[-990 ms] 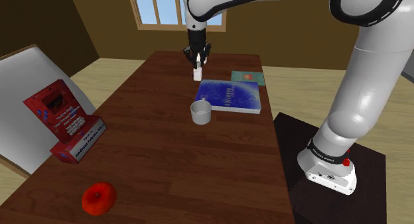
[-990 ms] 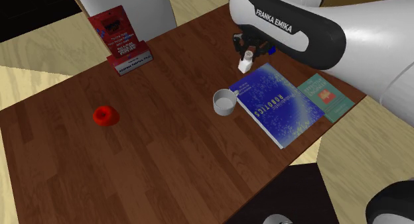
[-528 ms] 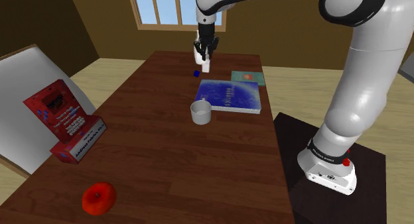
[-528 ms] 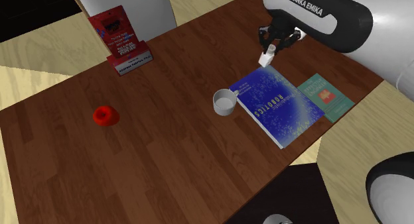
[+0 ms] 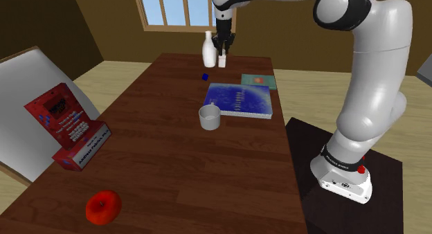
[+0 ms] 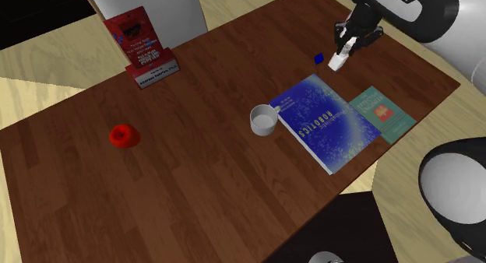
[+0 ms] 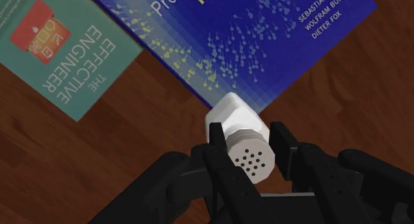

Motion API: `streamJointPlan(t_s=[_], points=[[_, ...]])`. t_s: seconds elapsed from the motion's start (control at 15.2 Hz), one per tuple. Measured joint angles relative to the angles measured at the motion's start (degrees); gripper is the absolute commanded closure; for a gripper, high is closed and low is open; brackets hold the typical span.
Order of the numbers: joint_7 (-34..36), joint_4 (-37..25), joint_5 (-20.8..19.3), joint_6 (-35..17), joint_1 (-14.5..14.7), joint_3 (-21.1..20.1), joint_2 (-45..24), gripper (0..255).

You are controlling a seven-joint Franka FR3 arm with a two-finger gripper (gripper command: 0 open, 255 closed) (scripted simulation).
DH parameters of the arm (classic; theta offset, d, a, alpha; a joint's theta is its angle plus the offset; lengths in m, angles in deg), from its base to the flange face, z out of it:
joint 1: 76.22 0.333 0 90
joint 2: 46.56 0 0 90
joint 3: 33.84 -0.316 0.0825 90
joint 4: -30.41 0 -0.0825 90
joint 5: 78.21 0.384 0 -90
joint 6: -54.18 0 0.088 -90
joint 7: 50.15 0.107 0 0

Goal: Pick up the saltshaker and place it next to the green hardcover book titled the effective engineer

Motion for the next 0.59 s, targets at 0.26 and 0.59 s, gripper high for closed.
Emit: streamJointPlan(t_s=[0.26,0.59], points=[[-4.15,-8.82,-0.2,3.16,-2.4,1.36,-5.65,255],[-8.8,-23.36,-0.49,8.69,-4.92,2.69,-14.61,255]])
